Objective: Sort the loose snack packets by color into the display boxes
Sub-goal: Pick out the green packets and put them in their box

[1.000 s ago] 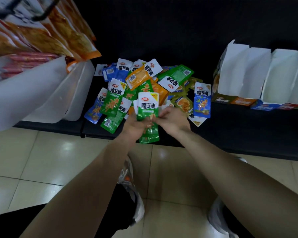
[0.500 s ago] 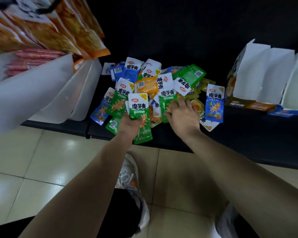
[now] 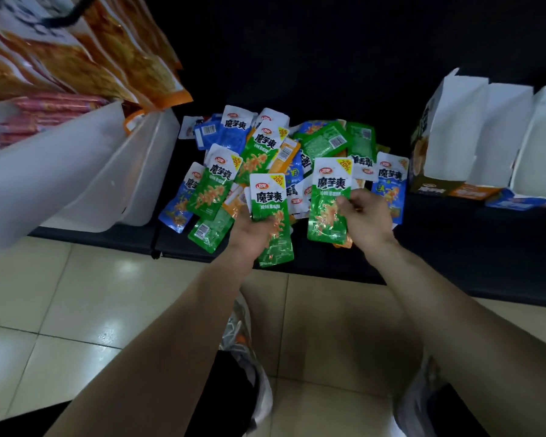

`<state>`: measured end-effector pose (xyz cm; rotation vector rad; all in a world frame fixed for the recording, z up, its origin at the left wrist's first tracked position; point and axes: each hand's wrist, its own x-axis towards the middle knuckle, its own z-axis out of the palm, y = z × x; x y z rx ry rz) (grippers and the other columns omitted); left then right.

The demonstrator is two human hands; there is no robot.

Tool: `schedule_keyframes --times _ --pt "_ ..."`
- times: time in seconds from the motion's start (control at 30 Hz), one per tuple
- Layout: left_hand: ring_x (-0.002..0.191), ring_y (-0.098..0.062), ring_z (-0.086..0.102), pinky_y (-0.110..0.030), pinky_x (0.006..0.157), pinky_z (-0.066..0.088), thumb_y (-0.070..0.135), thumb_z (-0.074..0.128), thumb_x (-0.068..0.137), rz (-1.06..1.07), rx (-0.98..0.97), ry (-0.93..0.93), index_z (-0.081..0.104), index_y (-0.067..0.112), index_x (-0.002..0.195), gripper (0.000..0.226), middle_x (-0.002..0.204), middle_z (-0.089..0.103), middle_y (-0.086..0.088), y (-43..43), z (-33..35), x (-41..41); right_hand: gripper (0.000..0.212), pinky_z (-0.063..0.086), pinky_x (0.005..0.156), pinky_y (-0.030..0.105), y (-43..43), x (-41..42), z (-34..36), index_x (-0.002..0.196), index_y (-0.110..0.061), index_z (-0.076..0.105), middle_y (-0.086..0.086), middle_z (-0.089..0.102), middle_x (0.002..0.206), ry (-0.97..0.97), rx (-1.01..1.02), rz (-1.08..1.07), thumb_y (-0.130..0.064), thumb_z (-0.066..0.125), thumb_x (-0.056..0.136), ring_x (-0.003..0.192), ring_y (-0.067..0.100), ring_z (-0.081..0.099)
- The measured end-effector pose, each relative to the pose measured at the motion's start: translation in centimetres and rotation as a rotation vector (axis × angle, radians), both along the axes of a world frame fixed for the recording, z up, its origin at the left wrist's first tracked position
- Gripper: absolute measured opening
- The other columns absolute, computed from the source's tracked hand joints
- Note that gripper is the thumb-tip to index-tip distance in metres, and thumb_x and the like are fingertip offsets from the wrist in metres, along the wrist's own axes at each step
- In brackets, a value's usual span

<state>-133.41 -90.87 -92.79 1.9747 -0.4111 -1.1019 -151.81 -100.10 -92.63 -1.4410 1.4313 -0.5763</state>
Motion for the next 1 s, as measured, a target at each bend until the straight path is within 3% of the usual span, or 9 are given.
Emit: schedule_keyframes --times 0.13,0.23,0.3,0.37,0.43,0.5,0.7,0.83,1.0 --pt "0.103 -0.021 0.063 -0.027 0.078 0.047 0.023 0.061 0.096 0.034 -0.037 0.132 0.054 0.017 0.133 0.039 0.114 0.066 0.000 -0.9 0.8 -2.0 0.021 0.057 0.081 0.050 0.7 0.0 0.5 0.081 -0.010 0.067 0.013 0.070 0.085 -0.103 0.155 0.088 -0.027 0.071 0.093 0.083 0.025 0.067" --pt "0.136 -0.027 0.047 -0.048 0.112 0.039 0.066 0.070 0.073 -0.068 -0.044 0.193 0.038 0.022 0.149 0.094 0.149 0.049 -0.003 -1.3 1.1 -3.5 0.018 0.058 0.086 0.045 0.8 0.8 0.7 0.075 -0.025 0.068 -0.003 0.073 0.089 -0.003 0.169 0.152 -0.036 0.080 0.083 0.089 0.018 0.070" --pt "0.131 -0.027 0.051 -0.045 0.109 0.041 0.051 0.070 0.085 -0.141 -0.024 0.118 0.039 0.017 0.146 0.076 0.141 0.055 -0.004 -1.7 0.6 -3.7 0.028 0.058 0.071 0.036 0.1 1.0 1.4 0.077 -0.021 0.068 -0.006 0.071 0.083 0.111 0.060 0.176 -0.047 0.077 0.084 0.081 0.014 0.069" --pt "0.122 -0.028 0.055 -0.040 0.100 0.045 0.032 0.063 0.097 -0.073 0.016 0.065 0.044 0.014 0.140 0.051 0.129 0.060 -0.005 -2.1 0.1 -3.2 0.027 0.050 0.067 0.030 -2.1 0.5 1.9 0.098 -0.020 0.067 0.000 0.069 0.100 0.251 -0.137 0.141 -0.046 0.061 0.095 0.094 0.021 0.068" --pt "0.109 -0.027 0.060 -0.032 0.084 0.048 0.027 0.061 0.098 -0.050 0.041 -0.012 0.045 0.009 0.137 0.045 0.117 0.063 -0.007 -2.3 -0.4 -2.4 0.045 0.049 0.093 0.038 -5.1 -0.4 1.4 0.143 -0.020 0.048 0.009 0.049 0.146 0.473 -0.286 0.275 -0.038 0.047 0.102 0.132 0.033 0.048" --pt "0.097 -0.025 0.058 -0.028 0.076 0.041 0.022 0.060 0.099 -0.063 0.038 -0.068 0.047 0.006 0.132 0.039 0.106 0.062 -0.005 -2.5 -0.4 -2.2 0.064 0.031 0.115 0.048 -7.0 -1.1 0.2 0.160 -0.021 0.016 0.005 0.014 0.167 0.694 -0.264 0.511 -0.044 0.039 0.104 0.150 0.035 0.021" --pt "0.109 -0.023 0.049 -0.031 0.088 0.036 0.024 0.057 0.100 -0.120 0.036 -0.060 0.042 0.009 0.136 0.042 0.123 0.053 -0.005 -2.7 -0.6 -2.5 0.059 0.042 0.107 0.047 -4.1 -3.9 -1.8 0.142 -0.017 0.046 0.009 0.044 0.139 0.723 -0.354 0.505 -0.045 0.064 0.093 0.131 0.035 0.042" --pt "0.103 -0.019 0.050 -0.029 0.086 0.036 0.019 0.055 0.101 -0.153 0.022 -0.029 0.040 0.010 0.132 0.035 0.112 0.053 0.001 -2.5 -0.1 -3.5 0.094 0.042 0.104 0.048 -3.4 -5.1 -1.6 0.147 -0.013 0.033 0.016 0.034 0.144 0.737 -0.212 0.313 -0.050 0.082 0.075 0.132 0.037 0.037" --pt "0.103 -0.020 0.054 -0.030 0.085 0.038 0.017 0.056 0.100 -0.159 0.030 -0.057 0.042 0.009 0.132 0.035 0.111 0.057 0.001 -2.3 0.3 -4.0 0.109 0.041 0.107 0.048 -4.2 -4.2 -1.2 0.149 -0.009 0.028 0.019 0.037 0.145 0.683 -0.017 0.170 -0.040 0.091 0.067 0.134 0.038 0.038"
